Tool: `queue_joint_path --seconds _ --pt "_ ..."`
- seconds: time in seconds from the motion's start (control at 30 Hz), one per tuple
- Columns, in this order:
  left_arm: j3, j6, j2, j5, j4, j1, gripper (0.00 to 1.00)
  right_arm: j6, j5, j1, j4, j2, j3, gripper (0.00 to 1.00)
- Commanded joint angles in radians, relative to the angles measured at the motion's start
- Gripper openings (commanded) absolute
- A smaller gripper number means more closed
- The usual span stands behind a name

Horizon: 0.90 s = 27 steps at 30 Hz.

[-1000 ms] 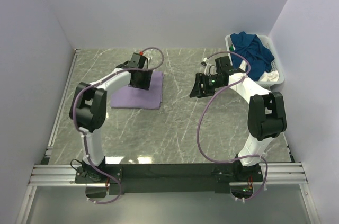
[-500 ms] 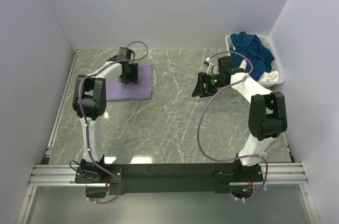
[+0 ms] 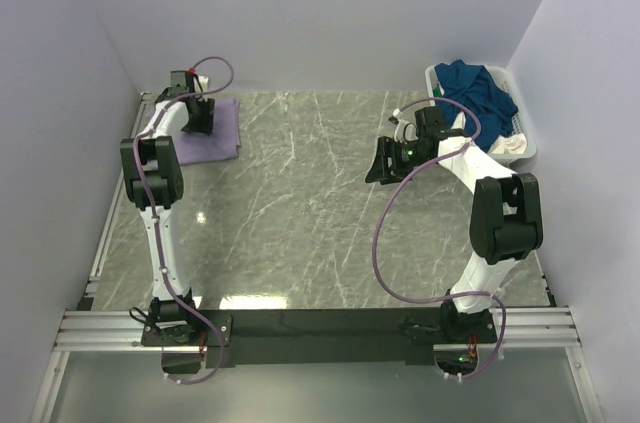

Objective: Fold and stack the t-shirts
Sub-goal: Neatly place the folded tshirt to the corner

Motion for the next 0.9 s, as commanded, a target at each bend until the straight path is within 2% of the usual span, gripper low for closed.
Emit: queue_joint_path --seconds 0.0,0.3,0.53,0.63,0.77,0.87 --pt "0.078 0.147 0.109 -0.013 -0.095 0.047 0.63 -0.016 -0.005 -0.010 -0.010 0.004 0.044 0.66" --pt "0.095 0.293 0.072 0.006 -0.052 0.054 0.66 -0.019 -0.010 -0.013 -0.013 0.001 0.047 0.66" --pt "0.040 0.236 -0.197 0.133 -0.119 0.057 0.74 -0.032 -0.019 -0.013 -0.022 -0.047 0.039 0.66" --pt "-0.058 0.207 -0.309 0.171 -0.156 0.058 0.75 -0.030 -0.022 -0.012 -0.023 -0.067 0.034 0.66" --pt "-0.309 0.196 -0.449 0.199 -0.147 0.076 0.75 -0.032 -0.023 -0.013 -0.034 -0.073 0.040 0.66" --pt "-0.432 0.225 -0.497 0.227 -0.131 0.109 0.75 -0.027 -0.026 -0.013 -0.040 -0.075 0.050 0.66"
